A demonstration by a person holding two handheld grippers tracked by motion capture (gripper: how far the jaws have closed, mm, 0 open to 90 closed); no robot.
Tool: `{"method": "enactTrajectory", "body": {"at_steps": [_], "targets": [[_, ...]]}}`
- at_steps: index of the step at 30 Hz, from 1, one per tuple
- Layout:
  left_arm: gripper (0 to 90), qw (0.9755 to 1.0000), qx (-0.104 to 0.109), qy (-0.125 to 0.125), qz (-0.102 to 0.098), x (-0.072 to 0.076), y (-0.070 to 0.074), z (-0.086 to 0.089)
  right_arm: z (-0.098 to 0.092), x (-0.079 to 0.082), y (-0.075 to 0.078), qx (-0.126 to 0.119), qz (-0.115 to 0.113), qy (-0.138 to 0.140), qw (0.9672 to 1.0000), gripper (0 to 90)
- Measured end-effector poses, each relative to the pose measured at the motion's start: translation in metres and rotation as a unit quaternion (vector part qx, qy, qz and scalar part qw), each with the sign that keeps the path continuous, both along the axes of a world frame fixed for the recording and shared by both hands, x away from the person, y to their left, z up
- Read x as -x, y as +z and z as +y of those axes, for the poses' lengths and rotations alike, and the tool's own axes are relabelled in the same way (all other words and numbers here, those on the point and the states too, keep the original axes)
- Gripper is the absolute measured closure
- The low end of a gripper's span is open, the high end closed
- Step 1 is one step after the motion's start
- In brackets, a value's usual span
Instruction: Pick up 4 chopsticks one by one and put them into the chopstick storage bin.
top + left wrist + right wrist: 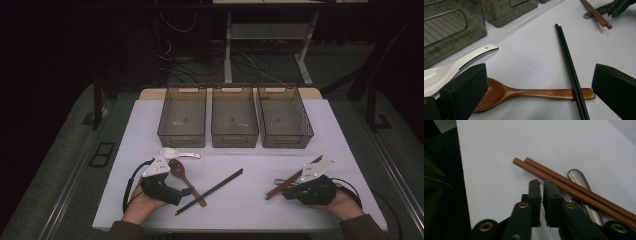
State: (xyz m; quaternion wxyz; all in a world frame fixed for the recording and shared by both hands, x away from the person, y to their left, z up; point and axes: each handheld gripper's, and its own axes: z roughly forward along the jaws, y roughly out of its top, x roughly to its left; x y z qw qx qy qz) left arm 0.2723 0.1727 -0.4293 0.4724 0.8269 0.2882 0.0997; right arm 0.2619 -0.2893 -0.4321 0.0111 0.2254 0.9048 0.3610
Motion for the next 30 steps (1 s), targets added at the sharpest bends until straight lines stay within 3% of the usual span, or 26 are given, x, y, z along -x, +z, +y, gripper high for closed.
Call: {"method": "enactTrajectory", "body": {"at_steps": [2, 13, 30], "targets": [[0.0, 1.0000, -0.001, -0.001, -0.001, 0.000, 0.000, 0.000, 0.001, -0.001, -0.001, 0.004, 0.003, 0.003, 1.0000, 89.5], [0.9, 1.0000, -0.001, -0.001, 0.003, 0.000, -0.001, 0.000, 0.011, -0.005, -0.008, 0.019, 0.016, 0.016, 0.9995, 89.6], [0.9, 1.0000, -0.004, -0.004, 0.006, 0.000, -0.002, -0.001, 0.022, -0.015, -0.010, 0.017, 0.007, 0.009, 0.9998, 89.6]]}}
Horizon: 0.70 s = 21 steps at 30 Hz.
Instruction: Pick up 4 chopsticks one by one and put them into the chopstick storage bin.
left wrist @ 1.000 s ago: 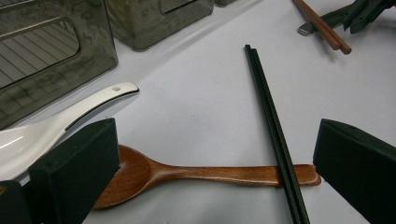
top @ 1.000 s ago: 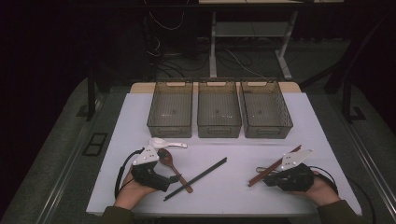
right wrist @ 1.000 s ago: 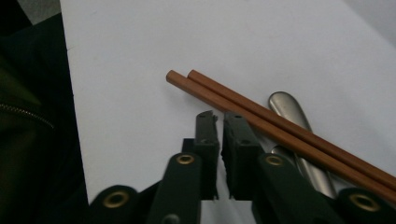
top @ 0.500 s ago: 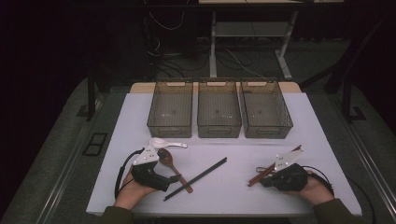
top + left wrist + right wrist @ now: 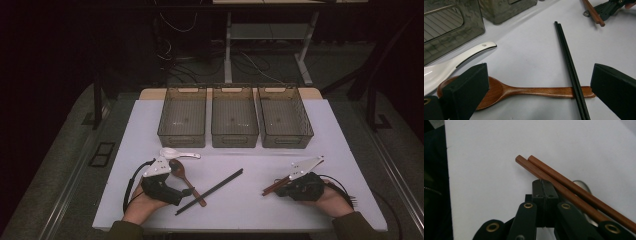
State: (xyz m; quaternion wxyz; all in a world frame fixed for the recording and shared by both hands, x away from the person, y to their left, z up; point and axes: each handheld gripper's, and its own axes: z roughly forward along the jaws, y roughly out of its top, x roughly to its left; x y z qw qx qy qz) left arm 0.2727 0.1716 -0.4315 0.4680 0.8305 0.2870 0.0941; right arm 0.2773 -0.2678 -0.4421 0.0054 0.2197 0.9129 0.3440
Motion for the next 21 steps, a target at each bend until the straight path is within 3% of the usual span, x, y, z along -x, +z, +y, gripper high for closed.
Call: {"method": "enactTrajectory", "body": {"at_steps": [21], "targets": [[0.9, 1.0000, 0.002, 0.001, 0.000, 0.000, 0.000, 0.001, 0.013, -0.017, 0.000, 0.000, -0.011, -0.003, 0.9999, 89.6]]}}
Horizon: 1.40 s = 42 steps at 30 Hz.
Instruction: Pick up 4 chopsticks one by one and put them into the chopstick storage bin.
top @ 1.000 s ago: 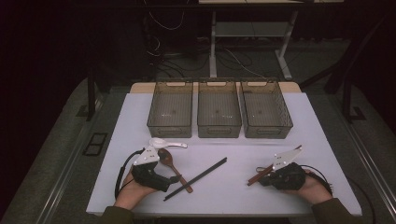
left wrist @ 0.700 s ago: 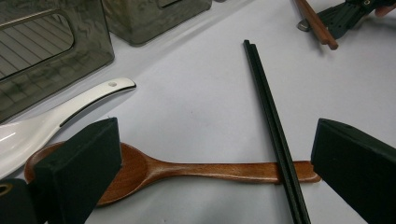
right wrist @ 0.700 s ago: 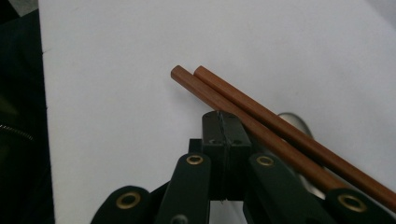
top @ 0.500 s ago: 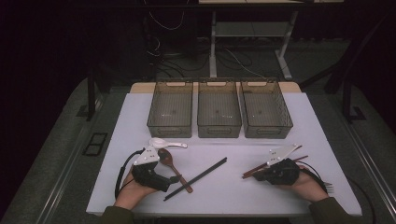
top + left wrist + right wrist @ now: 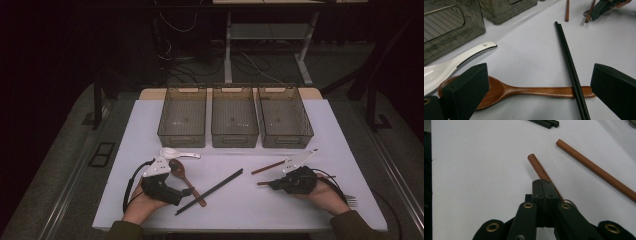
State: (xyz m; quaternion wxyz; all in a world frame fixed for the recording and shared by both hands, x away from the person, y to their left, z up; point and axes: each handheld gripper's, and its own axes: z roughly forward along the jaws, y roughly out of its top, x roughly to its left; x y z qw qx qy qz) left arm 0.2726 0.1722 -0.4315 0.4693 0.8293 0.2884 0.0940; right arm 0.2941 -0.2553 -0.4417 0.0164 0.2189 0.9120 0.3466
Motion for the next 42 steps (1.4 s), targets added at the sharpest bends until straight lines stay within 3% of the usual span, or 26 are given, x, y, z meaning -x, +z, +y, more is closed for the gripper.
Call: {"method": "enactTrajectory", "body": {"at_steps": [7, 20, 37, 42], "targets": [[0.9, 1.0000, 0.001, 0.000, -0.001, 0.000, 0.000, 0.001, -0.004, -0.001, 0.001, 0.006, -0.004, -0.008, 0.9999, 89.6], [0.9, 1.0000, 0.000, 0.001, -0.001, 0.000, 0.001, 0.002, -0.030, -0.002, 0.006, 0.000, -0.009, -0.039, 0.9992, 89.6], [0.9, 1.0000, 0.001, 0.000, -0.002, 0.000, 0.001, 0.002, -0.030, -0.009, 0.007, -0.003, -0.015, -0.047, 0.9988, 89.6], [0.9, 1.0000, 0.002, 0.001, -0.001, 0.000, 0.001, 0.002, -0.038, -0.021, 0.016, -0.003, -0.027, -0.071, 0.9971, 89.6]]}}
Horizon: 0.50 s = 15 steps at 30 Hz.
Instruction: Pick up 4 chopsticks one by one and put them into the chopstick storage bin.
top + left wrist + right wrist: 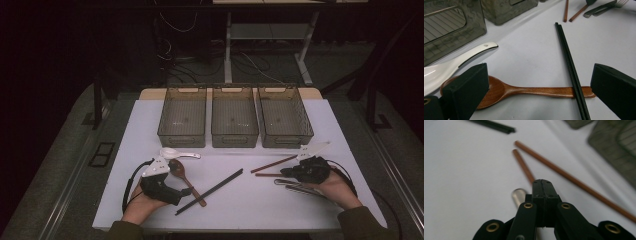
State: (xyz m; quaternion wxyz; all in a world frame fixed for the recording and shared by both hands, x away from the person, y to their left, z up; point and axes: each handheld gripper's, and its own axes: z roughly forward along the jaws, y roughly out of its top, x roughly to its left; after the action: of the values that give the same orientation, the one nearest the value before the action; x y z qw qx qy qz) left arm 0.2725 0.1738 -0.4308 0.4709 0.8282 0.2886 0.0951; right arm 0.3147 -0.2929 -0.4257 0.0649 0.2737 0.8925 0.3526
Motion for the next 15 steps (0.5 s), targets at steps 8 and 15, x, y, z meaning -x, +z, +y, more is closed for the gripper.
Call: {"method": "enactTrajectory", "body": {"at_steps": [8, 15], "targets": [[0.9, 1.0000, 0.001, 0.002, 0.000, 0.000, 0.000, 0.001, -0.024, -0.034, 0.009, 0.012, -0.004, -0.075, 0.9971, 89.6], [0.9, 1.0000, 0.001, 0.002, 0.001, 0.000, -0.001, 0.001, -0.046, -0.053, 0.005, 0.040, 0.000, -0.136, 0.9899, 89.6]]}}
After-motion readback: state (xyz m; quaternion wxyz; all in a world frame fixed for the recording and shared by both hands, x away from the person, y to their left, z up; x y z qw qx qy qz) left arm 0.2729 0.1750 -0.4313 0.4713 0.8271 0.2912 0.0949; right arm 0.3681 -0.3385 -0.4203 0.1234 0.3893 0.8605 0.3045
